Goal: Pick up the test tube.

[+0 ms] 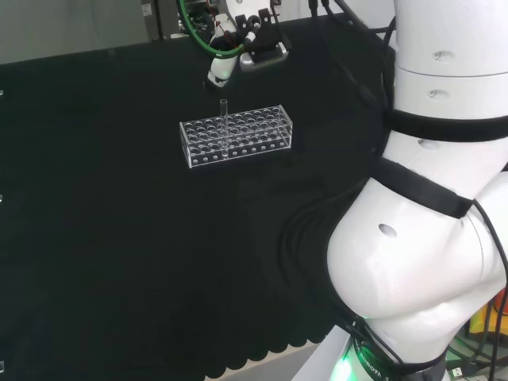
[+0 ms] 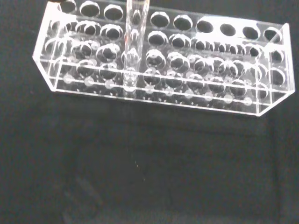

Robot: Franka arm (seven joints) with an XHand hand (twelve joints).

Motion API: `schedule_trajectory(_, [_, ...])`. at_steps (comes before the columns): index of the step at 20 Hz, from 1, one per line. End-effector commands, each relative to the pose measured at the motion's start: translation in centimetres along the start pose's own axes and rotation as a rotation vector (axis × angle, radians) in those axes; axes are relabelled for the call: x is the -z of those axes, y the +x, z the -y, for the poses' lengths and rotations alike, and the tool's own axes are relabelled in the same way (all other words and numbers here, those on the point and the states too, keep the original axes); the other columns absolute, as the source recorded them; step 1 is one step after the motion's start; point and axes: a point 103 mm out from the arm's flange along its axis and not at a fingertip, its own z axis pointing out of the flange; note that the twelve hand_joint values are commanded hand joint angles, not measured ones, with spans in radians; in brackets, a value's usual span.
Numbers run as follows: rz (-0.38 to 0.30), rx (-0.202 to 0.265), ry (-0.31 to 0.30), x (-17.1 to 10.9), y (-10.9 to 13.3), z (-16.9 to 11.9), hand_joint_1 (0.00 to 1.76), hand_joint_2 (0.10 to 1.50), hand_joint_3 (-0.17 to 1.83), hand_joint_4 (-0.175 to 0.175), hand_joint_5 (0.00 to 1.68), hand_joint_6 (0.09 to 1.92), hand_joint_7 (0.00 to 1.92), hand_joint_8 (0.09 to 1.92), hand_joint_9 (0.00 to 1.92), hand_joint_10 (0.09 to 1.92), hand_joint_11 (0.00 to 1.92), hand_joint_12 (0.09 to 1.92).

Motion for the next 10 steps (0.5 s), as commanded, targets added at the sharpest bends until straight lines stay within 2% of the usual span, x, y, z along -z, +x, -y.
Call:
schedule_trajectory(1, [0.031, 0.009, 0.055, -1.8, 0.8, -0.9, 0.66, 0.83, 0.19, 0.054, 0.2, 0.09, 0.0, 0.8, 0.0, 0.7, 0.0, 1.58])
schedule_trajectory(10, [0.062, -0.006, 0.088, -3.8, 1.1, -2.0, 0.65, 0.83, 0.21, 0.027, 0.21, 0.09, 0.06, 0.85, 0.0, 0.73, 0.0, 1.58])
